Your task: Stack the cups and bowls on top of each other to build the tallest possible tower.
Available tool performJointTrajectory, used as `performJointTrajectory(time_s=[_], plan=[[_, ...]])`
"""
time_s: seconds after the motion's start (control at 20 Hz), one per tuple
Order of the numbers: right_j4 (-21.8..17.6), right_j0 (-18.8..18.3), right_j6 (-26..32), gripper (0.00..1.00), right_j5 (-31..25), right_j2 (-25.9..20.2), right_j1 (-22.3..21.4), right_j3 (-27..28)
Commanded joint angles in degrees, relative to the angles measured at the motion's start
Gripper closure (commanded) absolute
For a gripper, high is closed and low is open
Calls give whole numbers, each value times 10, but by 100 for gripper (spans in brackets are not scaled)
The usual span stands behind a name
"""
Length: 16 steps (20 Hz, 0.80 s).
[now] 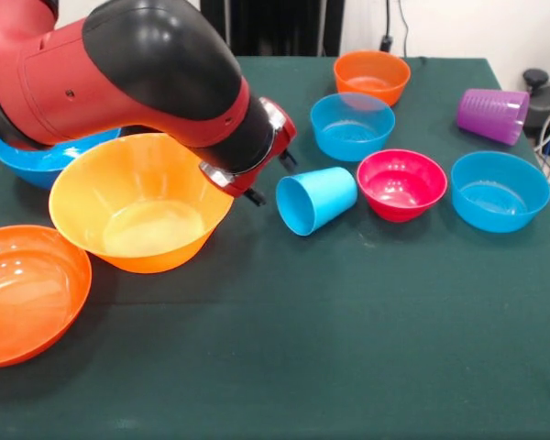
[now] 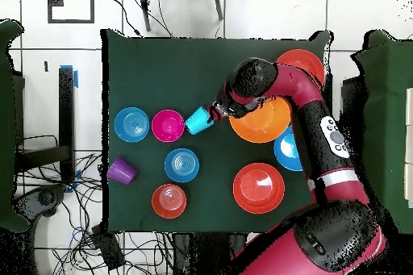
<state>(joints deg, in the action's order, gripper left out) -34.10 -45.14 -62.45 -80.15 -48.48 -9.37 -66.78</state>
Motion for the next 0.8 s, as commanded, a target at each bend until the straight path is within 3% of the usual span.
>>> performJointTrajectory(time_s=[0.05,0.8], plan=[[-17,18,80,0,38,32,26,-40],[-5,-15,43,0,80,26,3,-113]])
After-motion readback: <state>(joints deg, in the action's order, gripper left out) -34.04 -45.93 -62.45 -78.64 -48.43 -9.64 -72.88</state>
